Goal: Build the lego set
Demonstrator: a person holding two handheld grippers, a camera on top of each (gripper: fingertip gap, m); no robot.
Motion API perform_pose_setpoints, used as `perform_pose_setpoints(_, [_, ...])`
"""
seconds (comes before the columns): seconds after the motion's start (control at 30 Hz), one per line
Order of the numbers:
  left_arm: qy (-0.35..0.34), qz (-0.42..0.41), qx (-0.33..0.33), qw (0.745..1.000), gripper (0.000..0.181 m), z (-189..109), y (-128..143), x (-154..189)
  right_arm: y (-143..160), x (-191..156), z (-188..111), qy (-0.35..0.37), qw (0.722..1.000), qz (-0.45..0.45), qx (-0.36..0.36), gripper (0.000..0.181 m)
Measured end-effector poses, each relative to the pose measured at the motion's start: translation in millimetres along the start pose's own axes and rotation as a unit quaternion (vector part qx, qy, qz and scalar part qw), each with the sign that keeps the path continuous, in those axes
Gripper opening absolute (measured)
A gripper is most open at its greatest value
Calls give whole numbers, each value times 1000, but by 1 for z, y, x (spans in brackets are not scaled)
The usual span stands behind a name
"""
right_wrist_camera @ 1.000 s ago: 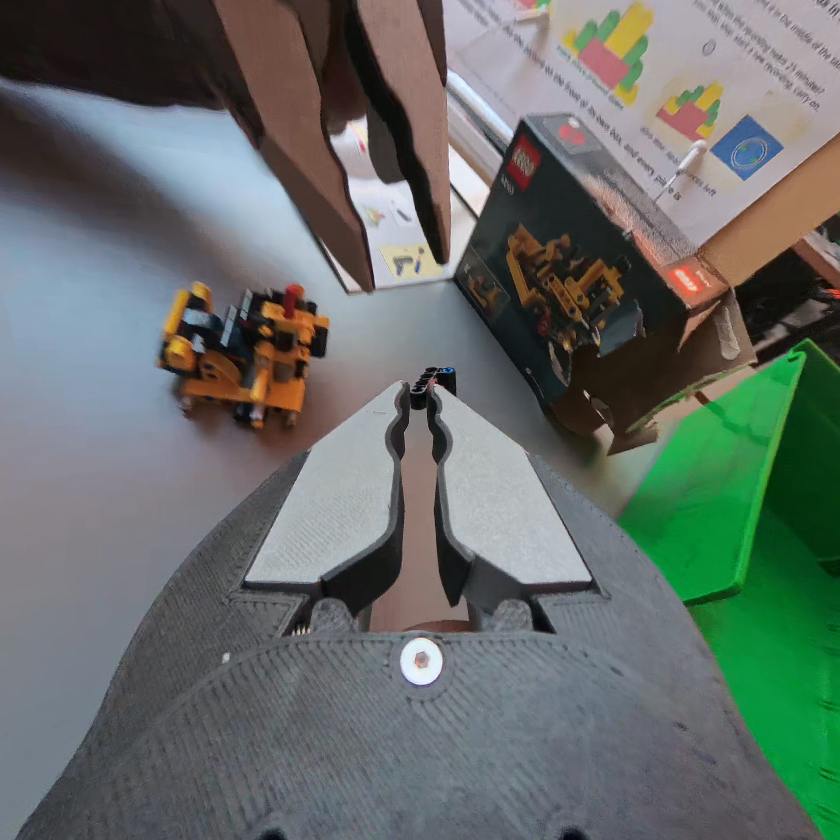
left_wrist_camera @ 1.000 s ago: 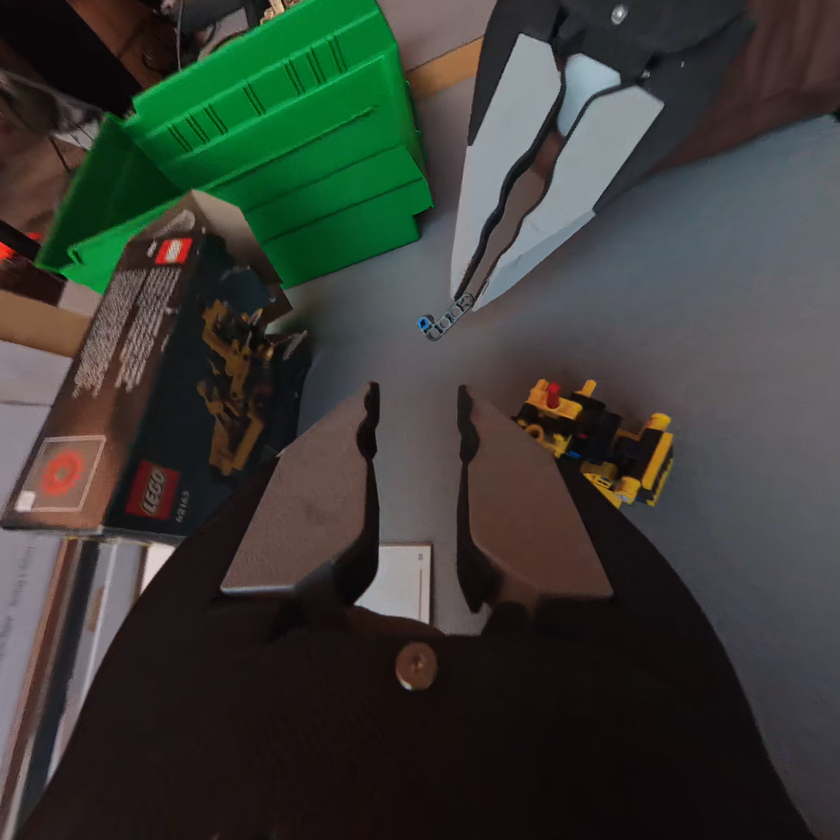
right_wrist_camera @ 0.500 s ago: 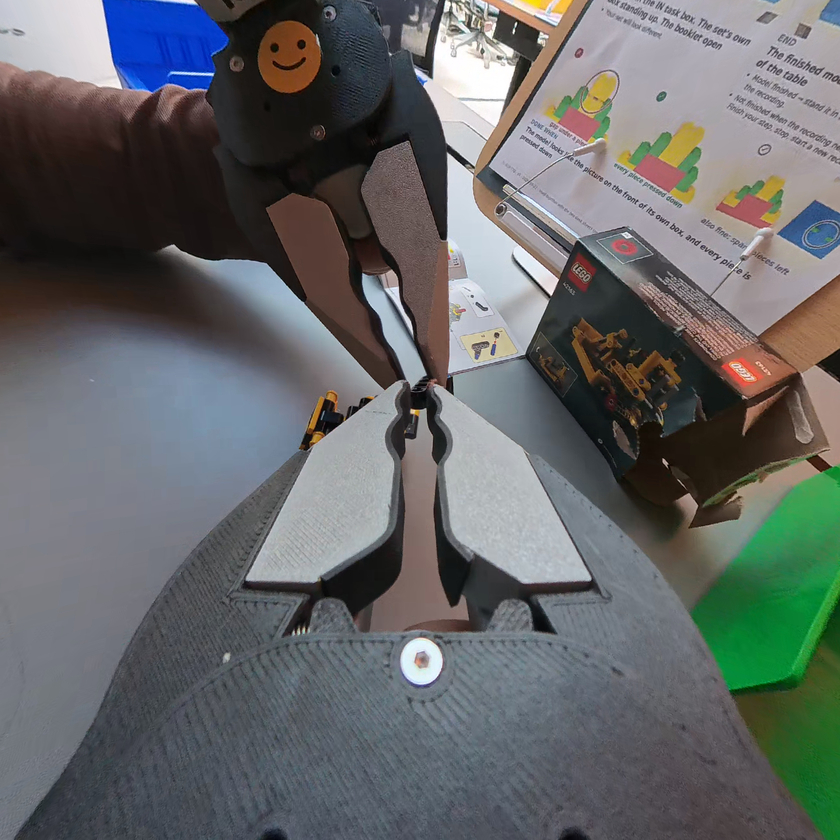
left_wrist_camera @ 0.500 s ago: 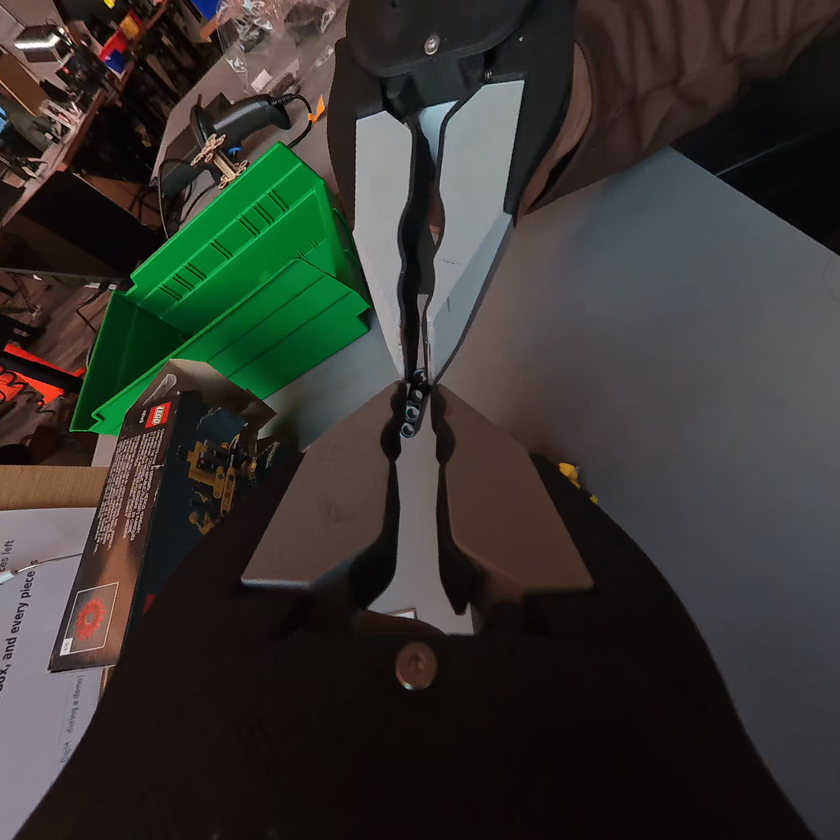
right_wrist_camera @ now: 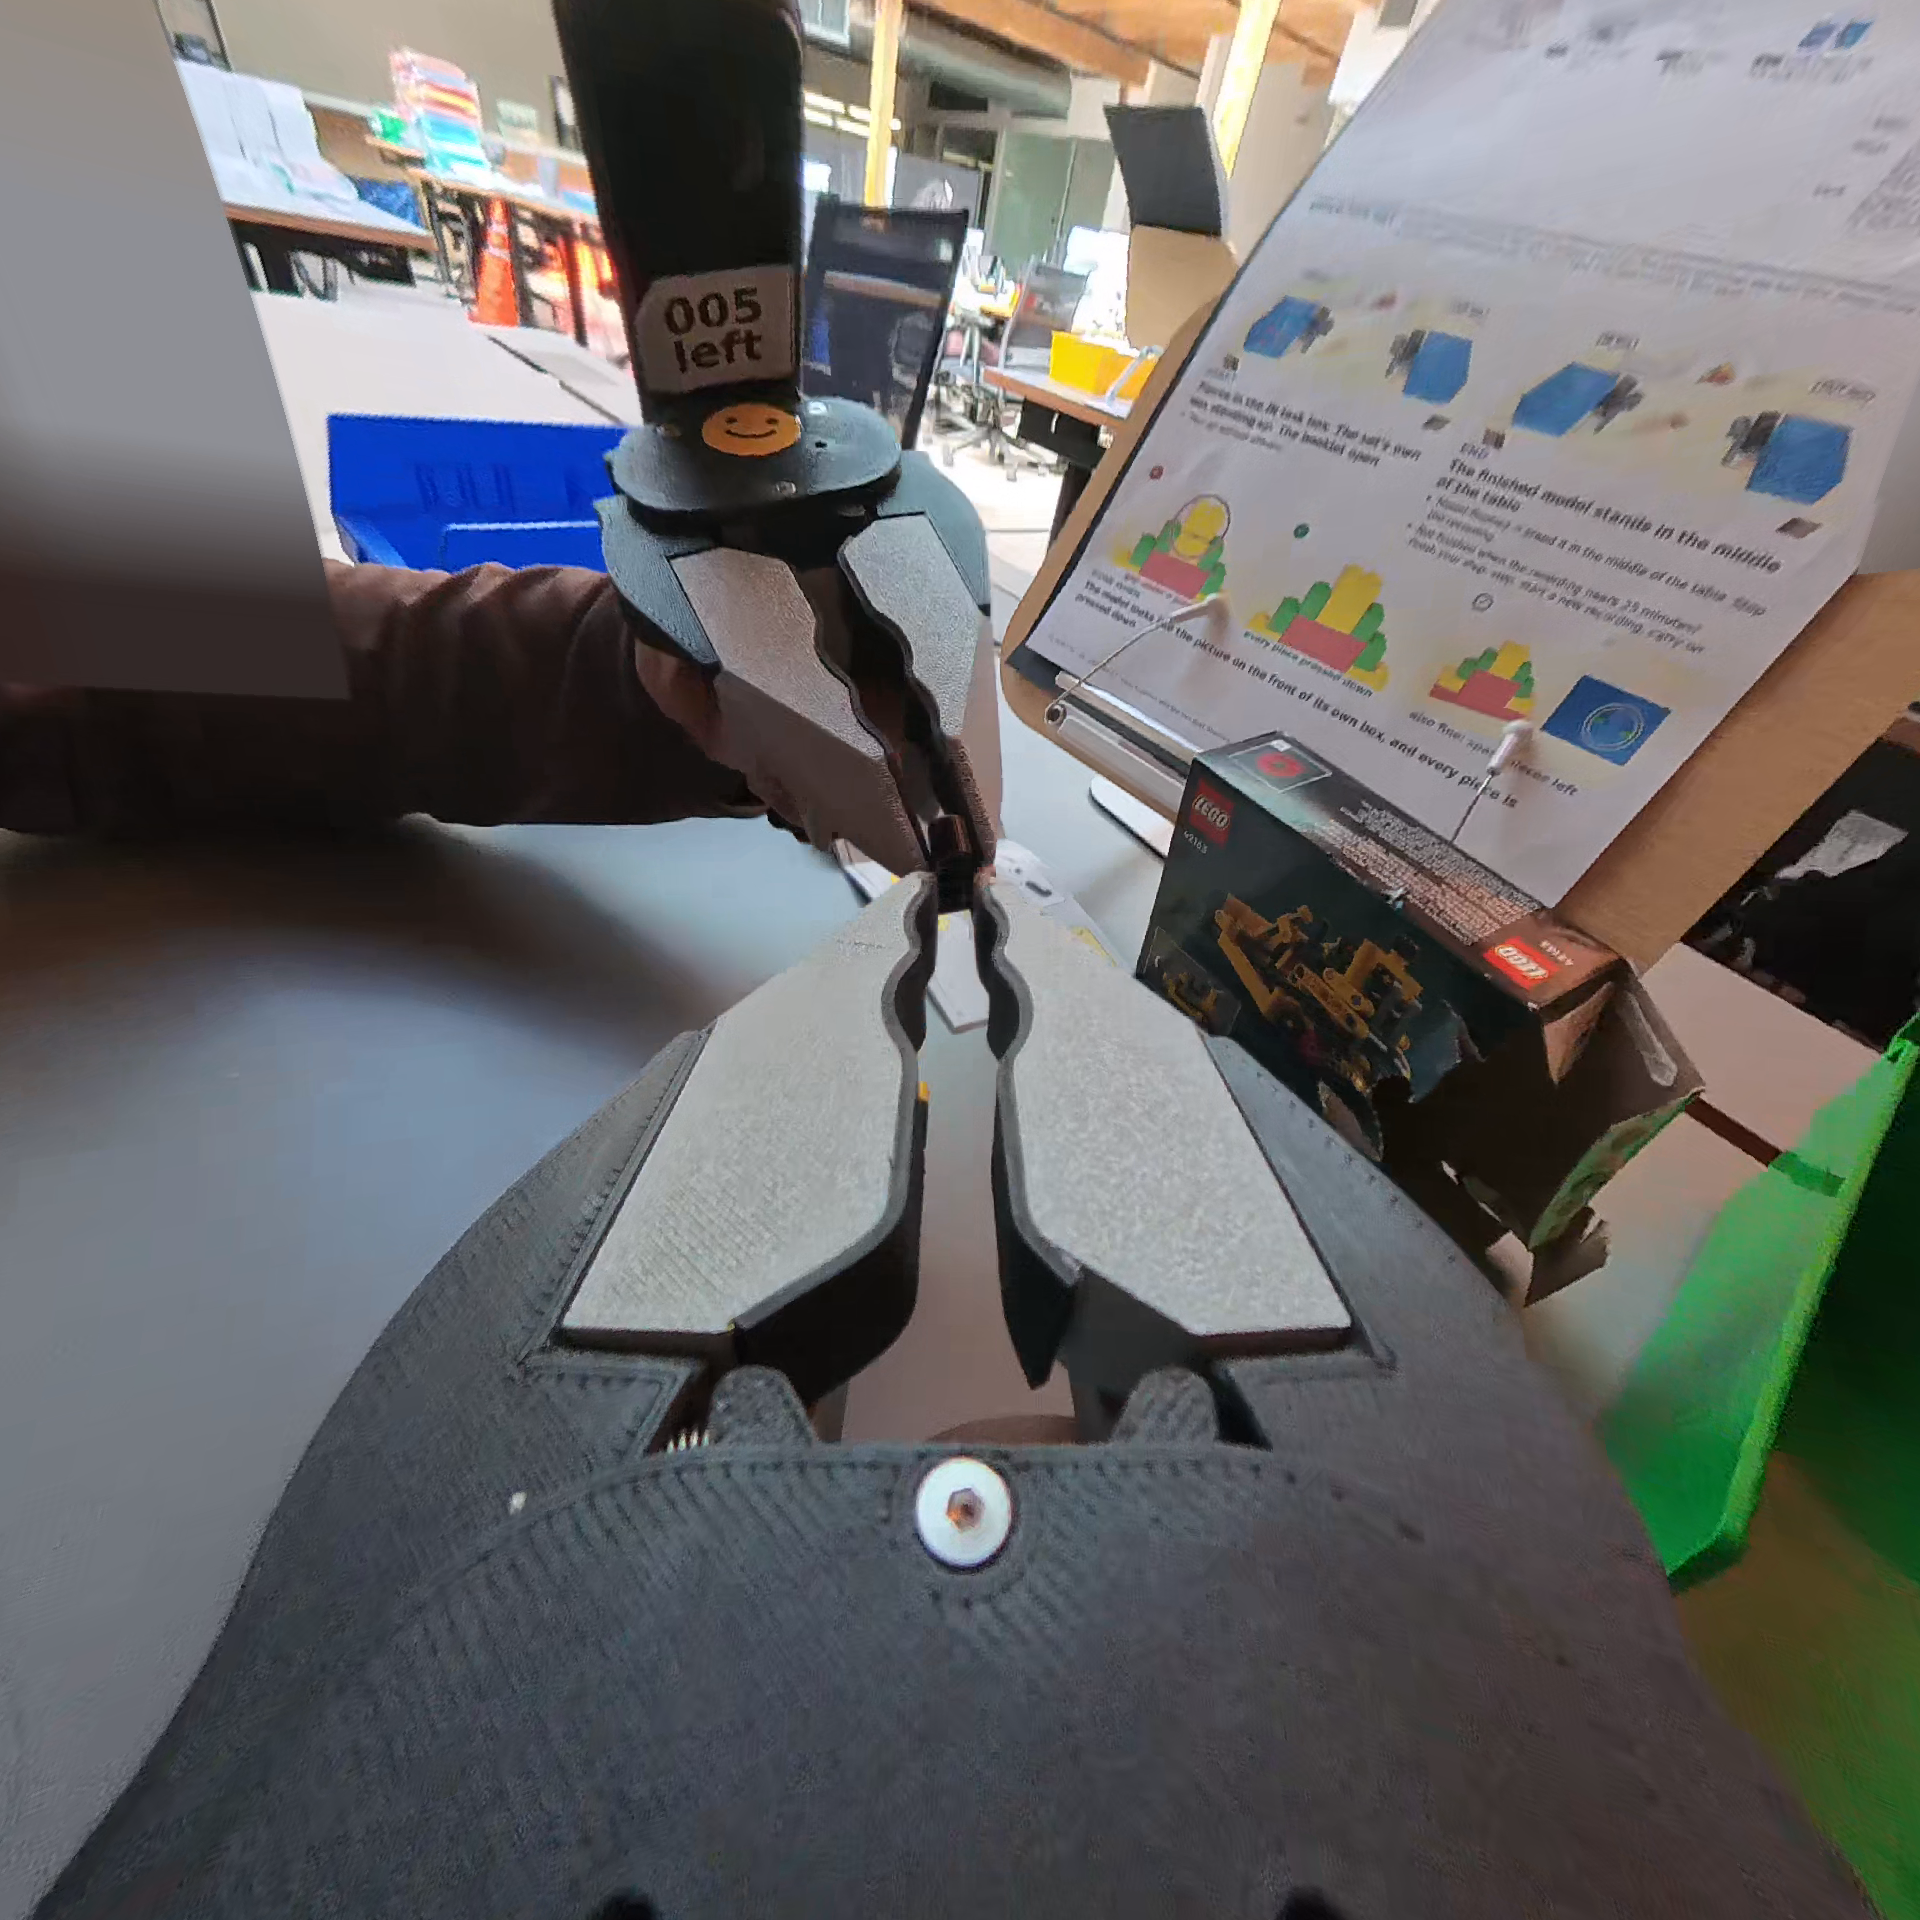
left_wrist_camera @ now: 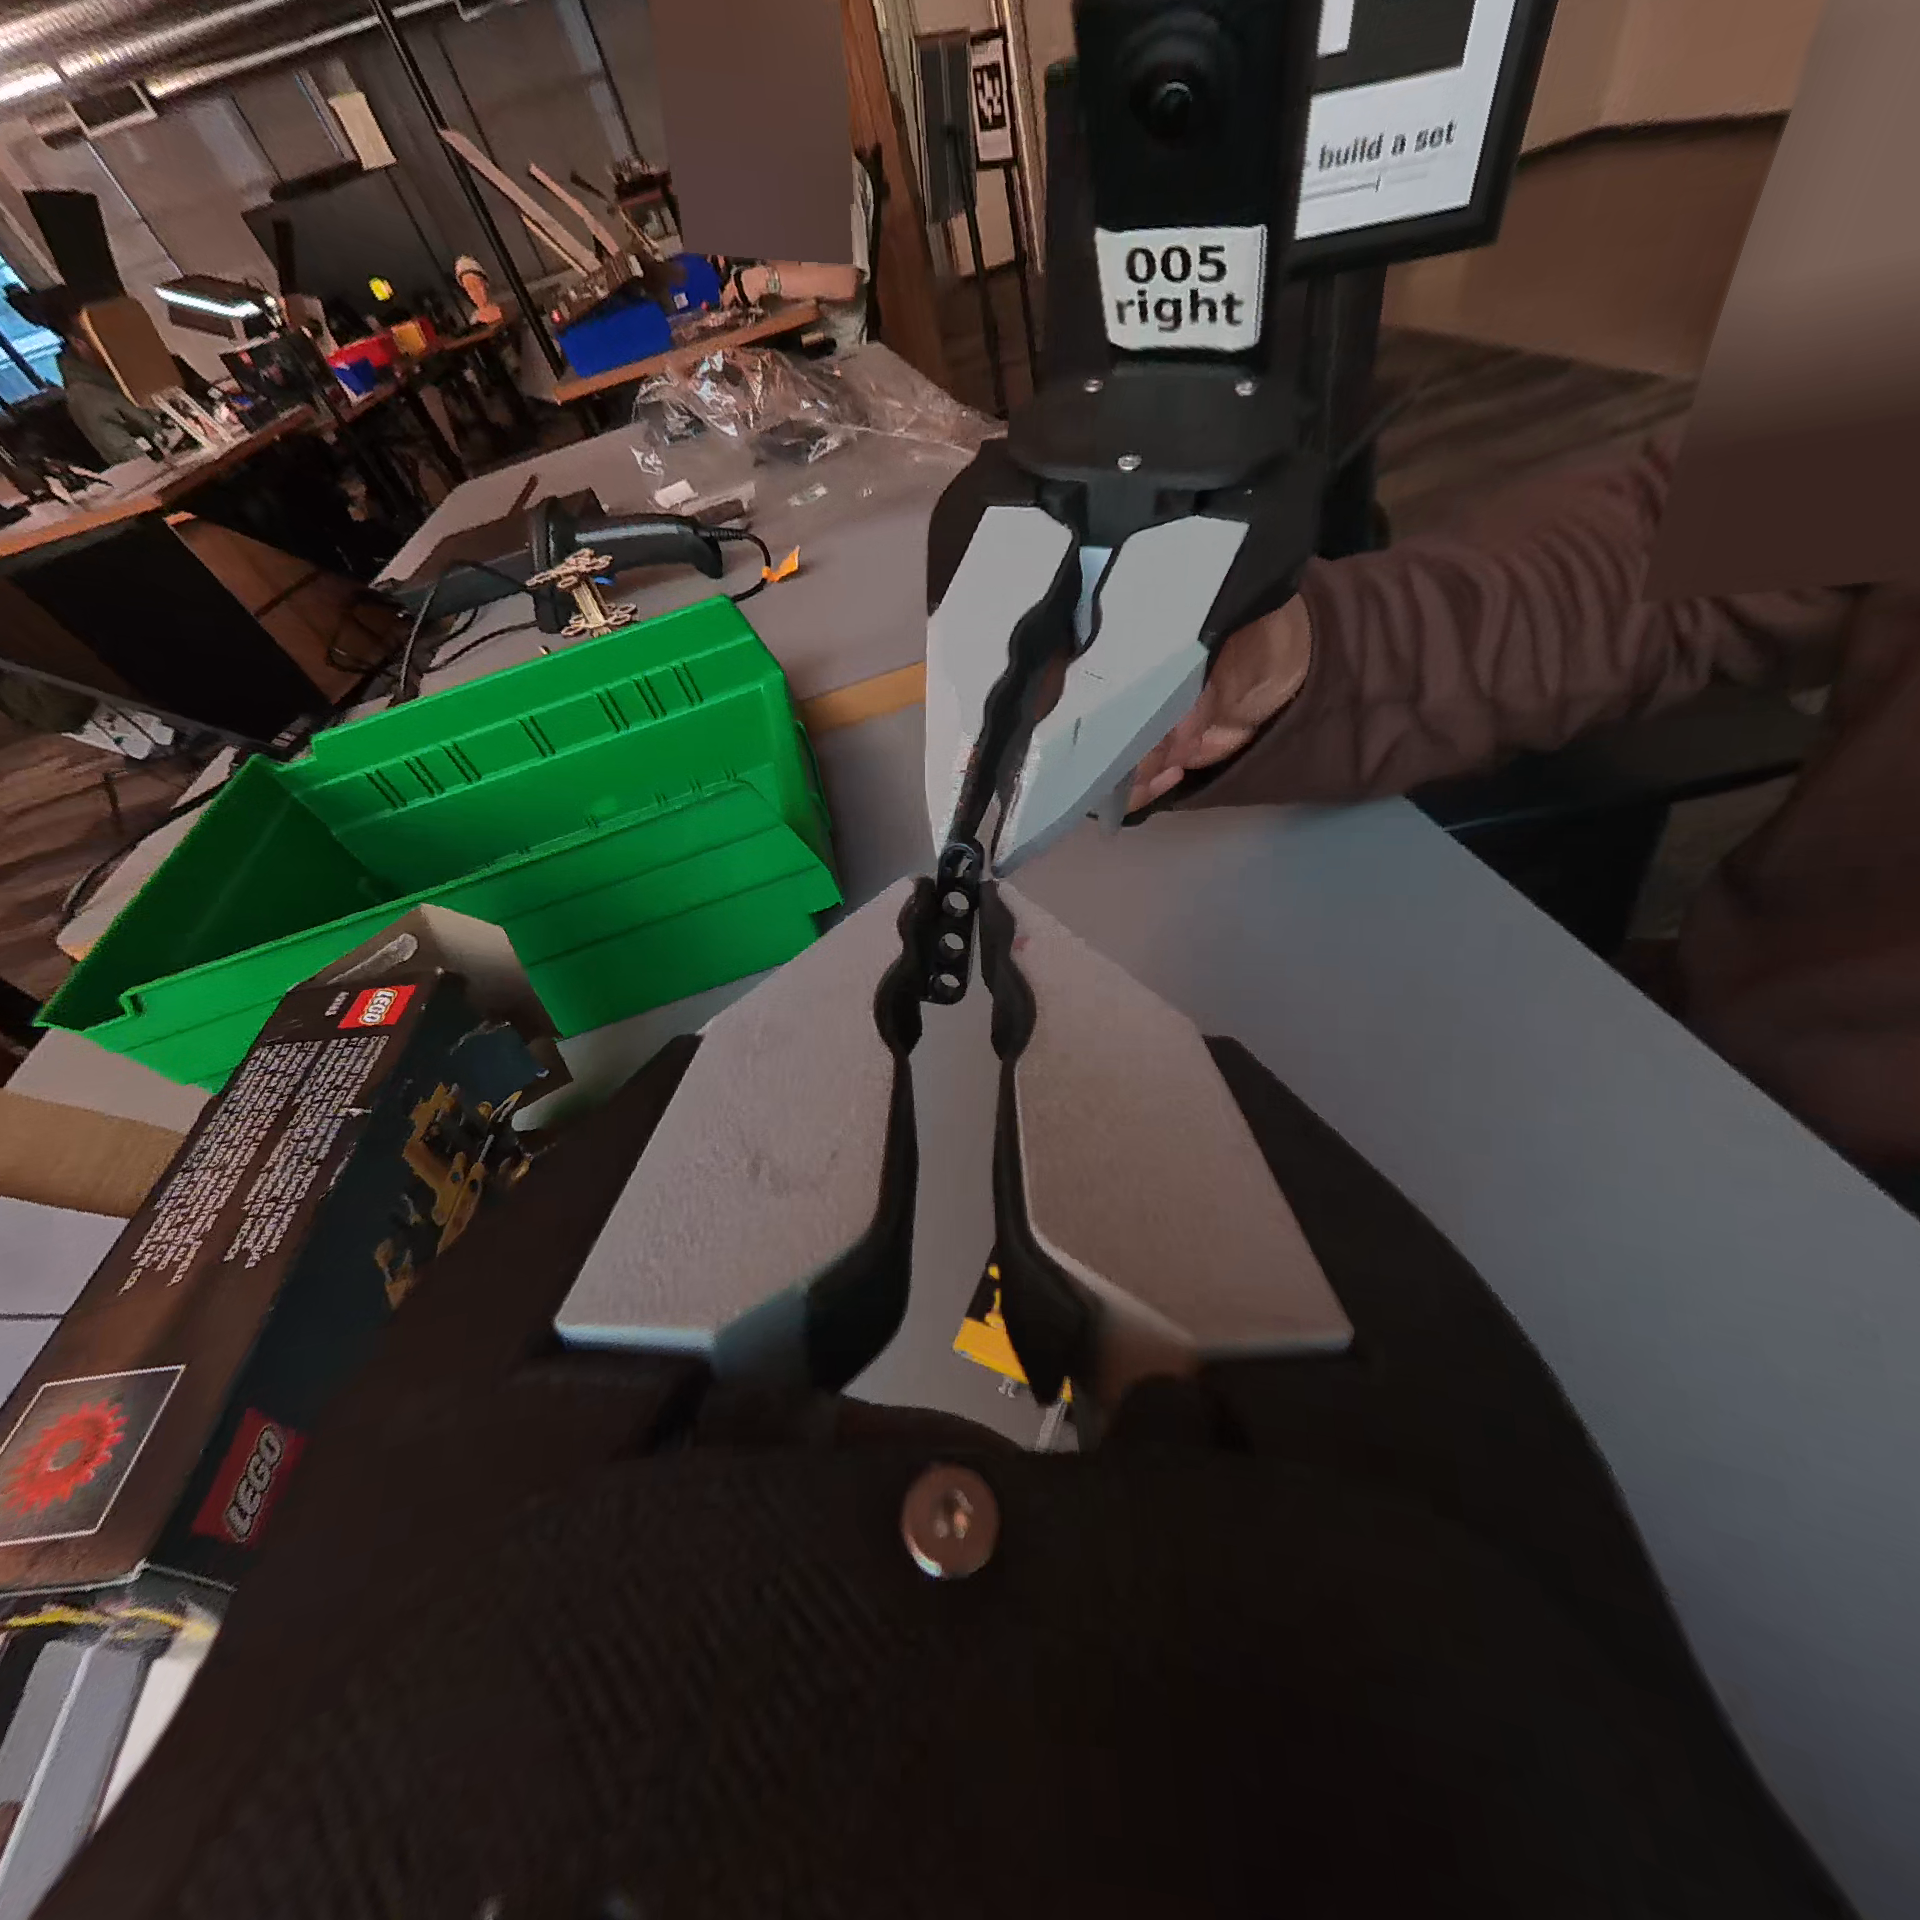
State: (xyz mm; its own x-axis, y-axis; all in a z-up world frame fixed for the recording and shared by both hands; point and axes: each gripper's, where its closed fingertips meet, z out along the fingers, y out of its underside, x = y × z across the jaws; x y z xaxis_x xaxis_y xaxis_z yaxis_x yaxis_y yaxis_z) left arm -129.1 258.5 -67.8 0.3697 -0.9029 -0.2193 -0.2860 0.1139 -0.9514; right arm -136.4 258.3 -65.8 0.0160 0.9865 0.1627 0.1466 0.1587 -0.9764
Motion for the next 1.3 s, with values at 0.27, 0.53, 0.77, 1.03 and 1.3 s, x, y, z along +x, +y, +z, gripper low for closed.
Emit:
perform_pose_setpoints(0.27, [36,-42,46,997,5,-4,-15,7,-20,-5,-3,2,998,-23,54,0])
perform_pose_setpoints(0.53, [42,-67,74,994,5,-8,-22,4,-18,-3,-1,7,998,-45,30,12])
perform_pose_setpoints(0.77, [47,-75,92,992,5,-7,-23,4,-14,-5,4,3,999,-28,26,16])
perform_pose_setpoints(1.03, [34,-105,111,988,5,-7,-23,-4,-13,-1,11,7,999,-4,38,5])
perform_pose_setpoints(1.3, [30,-100,84,991,1,-11,-21,-6,3,1,9,0,1000,-13,-16,4])
